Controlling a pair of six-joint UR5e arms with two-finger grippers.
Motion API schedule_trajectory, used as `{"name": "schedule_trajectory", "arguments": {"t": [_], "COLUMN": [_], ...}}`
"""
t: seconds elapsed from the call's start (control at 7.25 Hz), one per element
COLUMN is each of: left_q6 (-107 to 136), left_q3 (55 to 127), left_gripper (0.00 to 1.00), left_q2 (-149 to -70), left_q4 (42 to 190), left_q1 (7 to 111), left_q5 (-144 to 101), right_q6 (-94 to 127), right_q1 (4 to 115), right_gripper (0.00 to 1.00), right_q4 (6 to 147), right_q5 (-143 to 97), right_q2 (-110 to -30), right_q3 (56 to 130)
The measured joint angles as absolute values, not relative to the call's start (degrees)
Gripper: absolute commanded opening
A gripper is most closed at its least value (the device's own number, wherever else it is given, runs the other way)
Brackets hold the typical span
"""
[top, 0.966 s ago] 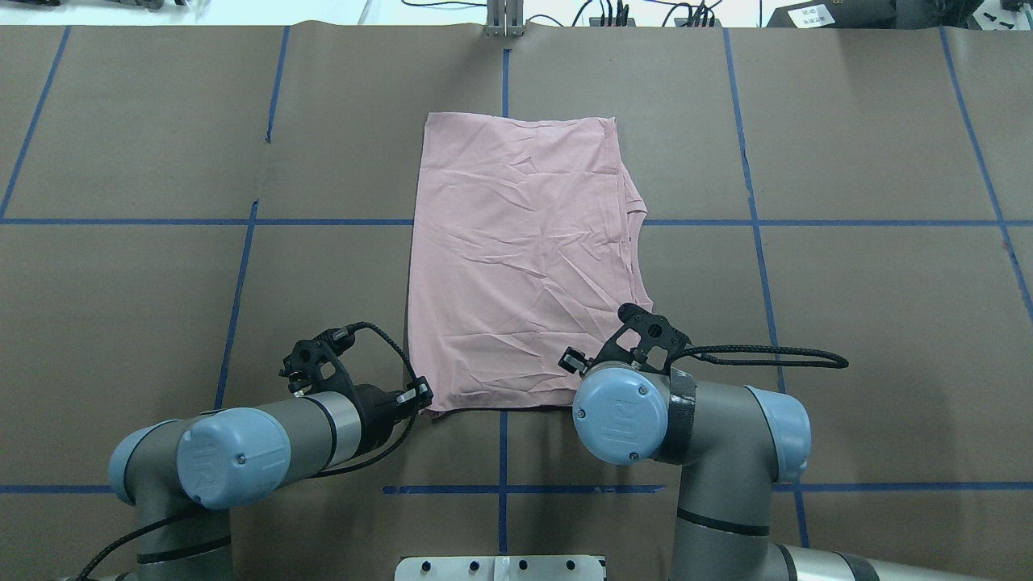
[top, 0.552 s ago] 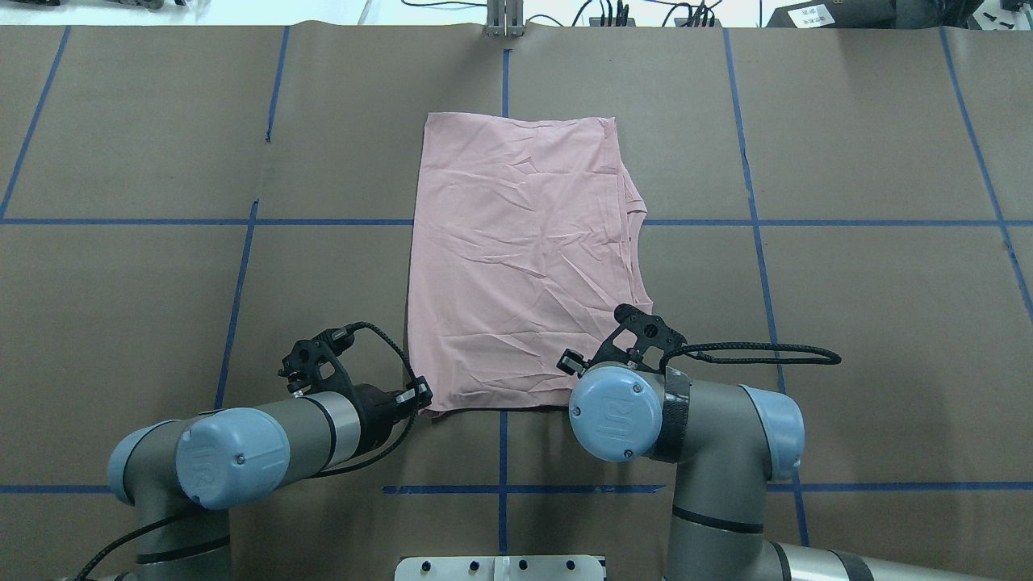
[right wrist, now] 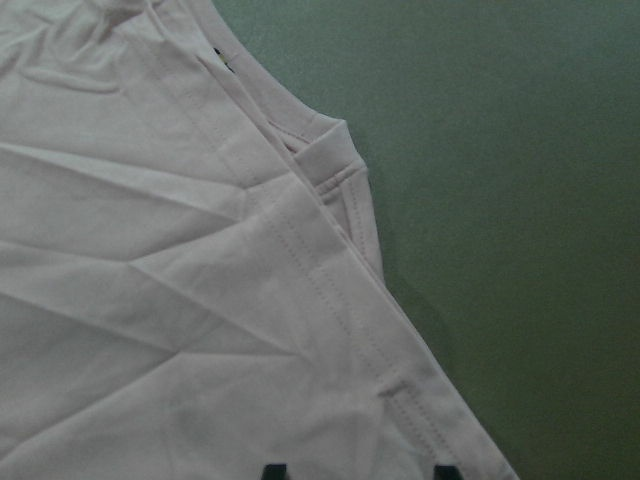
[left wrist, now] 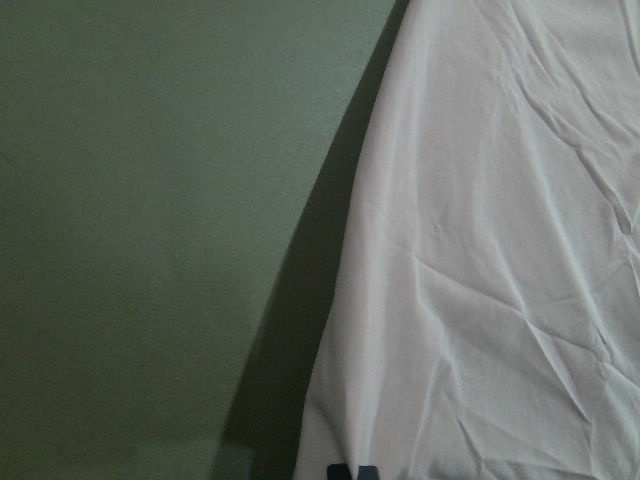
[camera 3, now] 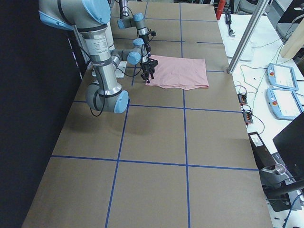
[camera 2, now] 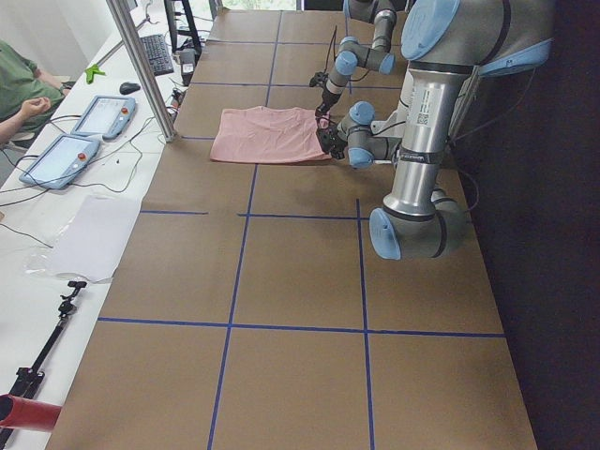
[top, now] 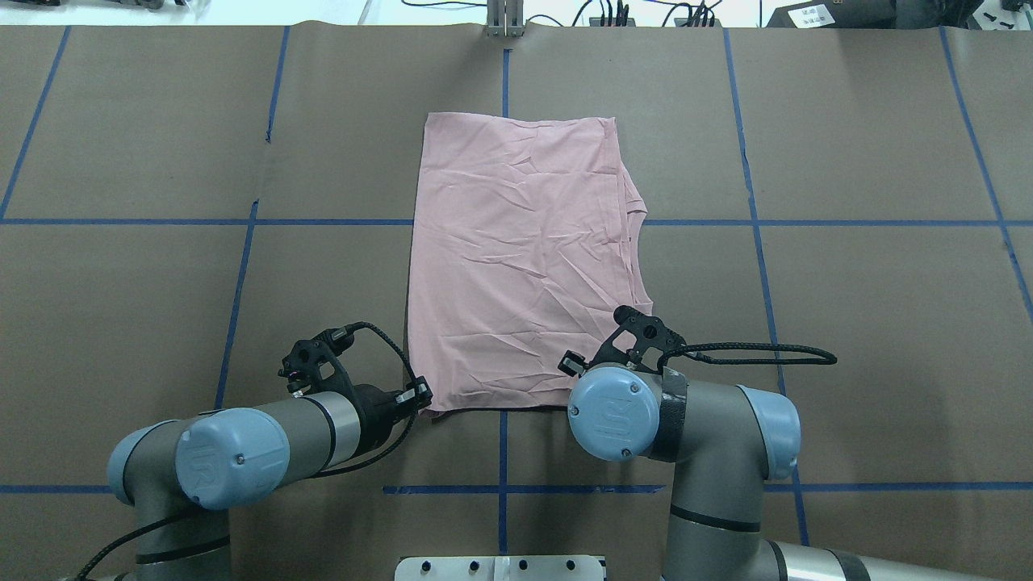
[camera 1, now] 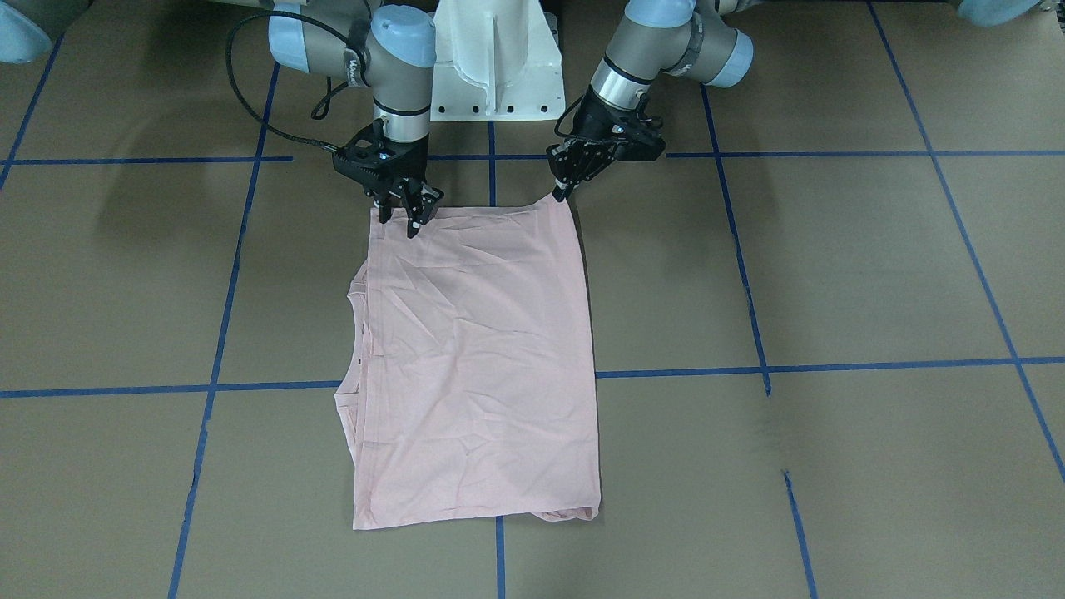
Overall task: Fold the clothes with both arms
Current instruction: 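Grasp the near edge corners with the left and right grippers, then lift the near edge and fold it over toward the far edge with both grippers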
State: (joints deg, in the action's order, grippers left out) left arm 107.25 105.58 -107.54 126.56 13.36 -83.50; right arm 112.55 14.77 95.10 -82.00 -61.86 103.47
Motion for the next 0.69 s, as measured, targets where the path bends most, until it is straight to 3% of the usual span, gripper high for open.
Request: {"name": "schedule_trajectory", "arguments": {"t": [0.69], "left_q6": [107.13], "left_q3": [105.83], "left_gripper": [0.00], "left_q2": [-107.68], "left_q4": [126.56], "left_q1": [13.36], "left_q5": [-83.62], "right_q6": [112.60], "right_q1": [14.89], "right_gripper": [0.00], "right_q4": [94.77], "right_q5": [-81.96], "right_q2": [-61.23], "right_q3": [103.30]}}
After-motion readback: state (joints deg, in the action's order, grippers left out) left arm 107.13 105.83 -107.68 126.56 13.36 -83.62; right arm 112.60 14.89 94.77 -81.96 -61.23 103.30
